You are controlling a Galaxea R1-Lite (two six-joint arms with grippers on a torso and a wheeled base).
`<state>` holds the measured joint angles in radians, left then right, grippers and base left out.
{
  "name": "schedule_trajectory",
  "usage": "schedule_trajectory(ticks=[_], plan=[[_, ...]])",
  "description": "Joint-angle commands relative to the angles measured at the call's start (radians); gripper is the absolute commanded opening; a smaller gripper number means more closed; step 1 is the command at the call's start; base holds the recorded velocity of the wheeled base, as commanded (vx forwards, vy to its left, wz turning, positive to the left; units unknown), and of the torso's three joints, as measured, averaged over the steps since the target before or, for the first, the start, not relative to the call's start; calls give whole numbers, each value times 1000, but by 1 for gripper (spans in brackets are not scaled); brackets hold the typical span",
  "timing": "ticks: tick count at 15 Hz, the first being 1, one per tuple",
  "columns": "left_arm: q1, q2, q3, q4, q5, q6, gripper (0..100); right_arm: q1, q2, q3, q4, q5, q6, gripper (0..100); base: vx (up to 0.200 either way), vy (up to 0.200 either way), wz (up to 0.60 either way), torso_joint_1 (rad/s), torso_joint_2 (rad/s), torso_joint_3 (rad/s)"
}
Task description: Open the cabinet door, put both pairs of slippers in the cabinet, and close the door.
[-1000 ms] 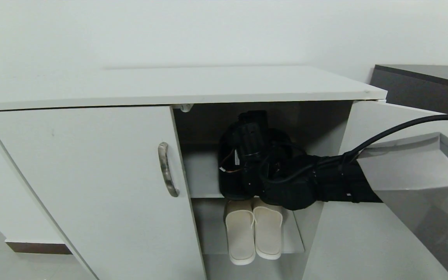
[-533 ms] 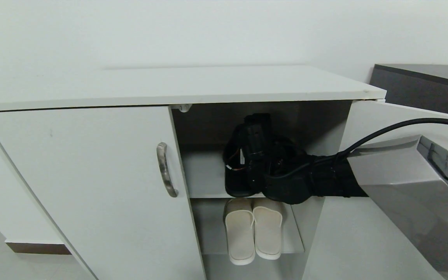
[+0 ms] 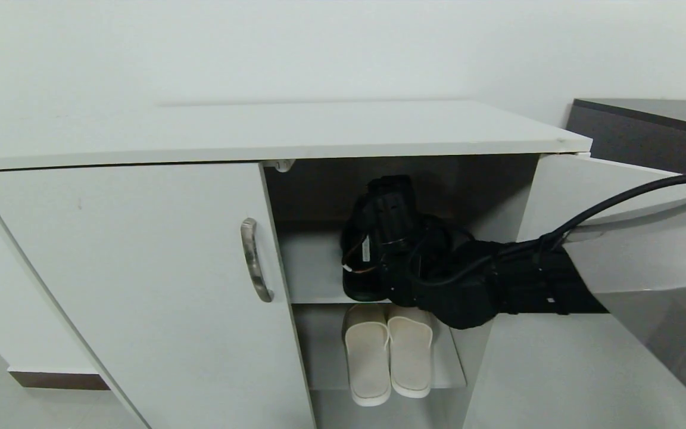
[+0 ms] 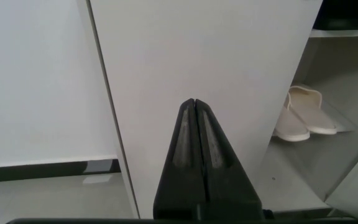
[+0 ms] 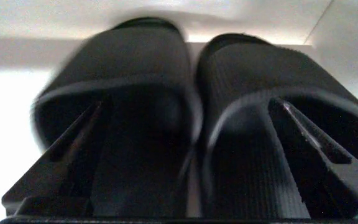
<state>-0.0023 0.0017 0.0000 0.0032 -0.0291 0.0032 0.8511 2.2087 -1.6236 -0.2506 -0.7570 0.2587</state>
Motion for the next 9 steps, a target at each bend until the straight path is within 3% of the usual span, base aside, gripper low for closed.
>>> schedule_trajectory(ticks=[1, 2, 4, 6, 7, 9], plan=[[-1, 1, 0, 0, 0, 0, 0, 40, -173, 148, -1, 76, 2, 100, 0, 0, 0, 0, 0, 0], [-1, 1, 0, 0, 0, 0, 0, 46, -248, 245, -2, 151, 2, 100, 0, 0, 0, 0, 0, 0], [-1, 1, -2, 0, 0, 0, 0, 46, -320, 375, -39, 232, 4, 100, -200, 0, 0, 0, 2, 5], [-1, 1, 0, 0, 0, 0, 0, 48, -383, 499, -145, 308, 2, 100, -200, 0, 0, 5, -2, 5], [-1, 1, -2, 0, 0, 0, 0, 57, -448, 622, -239, 409, -4, 100, -200, 0, 0, -7, -2, 2], [-1, 1, 0, 0, 0, 1, 0, 63, -508, 716, -305, 473, -3, 100, -200, 0, 0, 5, 5, 9]])
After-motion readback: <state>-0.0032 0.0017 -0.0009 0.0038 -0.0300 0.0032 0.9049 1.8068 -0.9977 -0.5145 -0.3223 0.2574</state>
